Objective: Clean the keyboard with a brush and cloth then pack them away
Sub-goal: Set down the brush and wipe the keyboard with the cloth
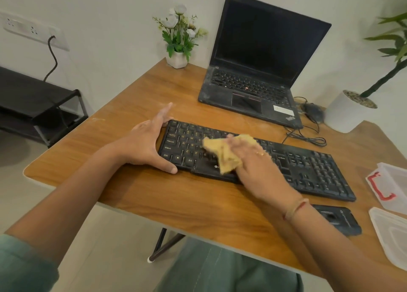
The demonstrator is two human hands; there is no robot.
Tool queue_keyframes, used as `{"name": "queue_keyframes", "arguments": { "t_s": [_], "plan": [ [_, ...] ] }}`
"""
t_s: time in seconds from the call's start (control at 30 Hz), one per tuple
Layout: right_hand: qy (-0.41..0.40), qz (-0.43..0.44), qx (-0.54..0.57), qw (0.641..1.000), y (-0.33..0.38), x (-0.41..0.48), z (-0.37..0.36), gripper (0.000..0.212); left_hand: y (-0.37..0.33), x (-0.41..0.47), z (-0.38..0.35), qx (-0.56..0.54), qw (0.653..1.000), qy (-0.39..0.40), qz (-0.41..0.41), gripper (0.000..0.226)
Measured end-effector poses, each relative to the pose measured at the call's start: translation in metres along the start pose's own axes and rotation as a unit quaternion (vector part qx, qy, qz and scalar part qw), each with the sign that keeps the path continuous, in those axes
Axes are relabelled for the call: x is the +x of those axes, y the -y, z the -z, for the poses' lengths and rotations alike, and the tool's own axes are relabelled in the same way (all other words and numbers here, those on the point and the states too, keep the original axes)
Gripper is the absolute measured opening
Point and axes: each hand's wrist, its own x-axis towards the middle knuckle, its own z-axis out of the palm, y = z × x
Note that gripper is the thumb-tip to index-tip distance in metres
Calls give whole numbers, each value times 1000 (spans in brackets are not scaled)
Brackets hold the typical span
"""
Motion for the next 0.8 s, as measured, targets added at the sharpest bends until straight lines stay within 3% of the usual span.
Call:
{"name": "queue_keyframes", "arguments": {
  "t_s": [0.03, 0.1, 0.2, 0.27, 0.4, 0.57, 0.7, 0.8],
  "plan": [
    [-11, -39, -2, 999, -4, 6, 1, 49, 0, 0, 0, -1, 1000, 1, -1, 151],
    [11, -35, 4, 999, 10, 10, -1, 50, 0, 0, 0, 3, 1000, 3, 1, 150],
    [75, 111, -23, 991, 54, -8, -8, 58, 2, 1, -2, 6, 1000, 4, -7, 145],
    [71, 165, -27, 983, 64, -11, -7, 61, 3, 1, -3, 5, 1000, 9, -15, 142],
    [45, 92, -36, 994, 56, 15, -4, 54, 3, 1, -1, 22, 999, 21, -15, 141],
    [95, 186, 3, 978, 76, 23, -12, 56, 6, 2, -2, 31, 999, 23, -24, 141],
    [57, 83, -5, 995, 81, 42, -11, 56, 2, 0, -1, 21, 999, 19, -18, 141],
    [52, 100, 29, 993, 104, 34, -18, 57, 3, 2, -3, 9, 1000, -1, -19, 139]
  ]
}}
